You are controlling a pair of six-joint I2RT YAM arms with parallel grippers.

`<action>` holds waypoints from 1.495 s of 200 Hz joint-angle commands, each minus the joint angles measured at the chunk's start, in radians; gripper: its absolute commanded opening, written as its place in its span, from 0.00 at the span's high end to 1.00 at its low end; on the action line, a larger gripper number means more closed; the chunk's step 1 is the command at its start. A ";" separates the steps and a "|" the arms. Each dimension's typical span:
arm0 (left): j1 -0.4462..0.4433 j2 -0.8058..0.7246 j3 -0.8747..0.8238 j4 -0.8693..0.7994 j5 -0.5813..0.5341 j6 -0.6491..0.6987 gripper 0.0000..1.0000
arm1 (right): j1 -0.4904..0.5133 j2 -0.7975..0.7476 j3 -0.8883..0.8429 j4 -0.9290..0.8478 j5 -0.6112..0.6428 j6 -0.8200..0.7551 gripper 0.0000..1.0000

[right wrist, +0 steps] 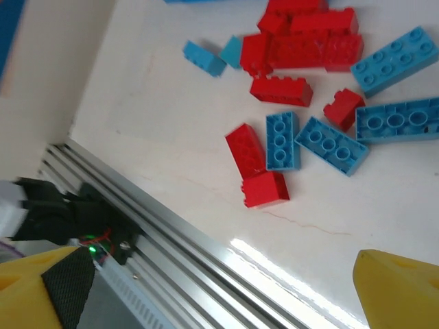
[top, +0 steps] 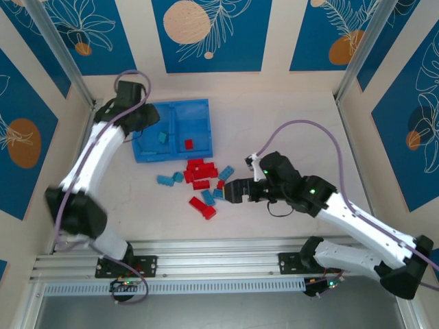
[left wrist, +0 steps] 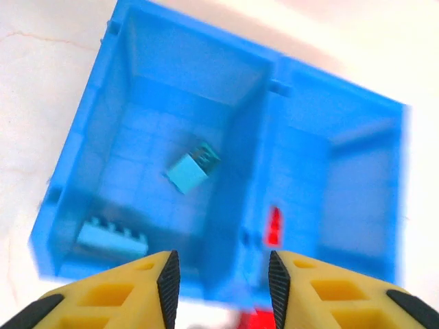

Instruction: Sort the legos into containers by color

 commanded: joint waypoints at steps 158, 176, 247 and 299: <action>-0.250 -1.059 -0.759 -0.072 0.220 0.381 0.27 | 0.202 1.036 0.581 -0.084 0.206 -0.524 0.36; -0.249 -1.060 -0.769 -0.069 0.218 0.380 0.24 | 0.204 1.058 0.588 -0.084 0.181 -0.519 0.40; -0.250 -1.078 -0.797 -0.031 0.311 0.401 0.17 | 0.213 1.099 0.565 -0.087 0.206 -0.509 0.51; -0.250 -1.077 -0.809 -0.003 0.377 0.408 0.13 | 0.215 1.070 0.521 -0.076 0.233 -0.504 0.64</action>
